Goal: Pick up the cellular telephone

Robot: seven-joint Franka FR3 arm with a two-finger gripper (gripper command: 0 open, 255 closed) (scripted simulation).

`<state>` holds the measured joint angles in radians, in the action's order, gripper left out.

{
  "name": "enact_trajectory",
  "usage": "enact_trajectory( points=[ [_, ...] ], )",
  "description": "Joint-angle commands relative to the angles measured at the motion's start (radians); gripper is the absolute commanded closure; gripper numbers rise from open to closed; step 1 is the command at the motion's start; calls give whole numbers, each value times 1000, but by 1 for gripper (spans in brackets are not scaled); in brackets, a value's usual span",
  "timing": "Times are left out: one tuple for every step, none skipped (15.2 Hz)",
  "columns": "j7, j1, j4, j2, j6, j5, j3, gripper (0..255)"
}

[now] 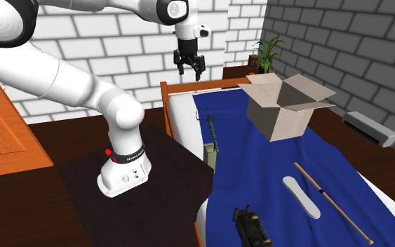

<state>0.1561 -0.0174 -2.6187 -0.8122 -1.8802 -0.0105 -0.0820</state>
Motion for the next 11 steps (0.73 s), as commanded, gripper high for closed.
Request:
enact_trajectory(
  points=[
    [56,-2,-51,17,-66,-18,-28,0],
    [83,-1,-76,26,-98,-27,-43,0],
    [110,-1,-100,37,-132,-37,-58,0],
    [137,-1,-122,51,-167,-47,-74,0],
    [165,-1,-143,68,-203,-56,-90,0],
    [193,0,-163,87,-240,-66,-106,0],
    [221,0,-181,109,-278,-76,-123,0],
    [250,0,-197,134,-318,-85,-140,0],
    [279,0,-211,161,-358,-94,-157,0],
    [308,-1,-224,192,-400,-102,-176,0],
    [338,-3,-234,226,-443,-109,-194,0]
  ],
)
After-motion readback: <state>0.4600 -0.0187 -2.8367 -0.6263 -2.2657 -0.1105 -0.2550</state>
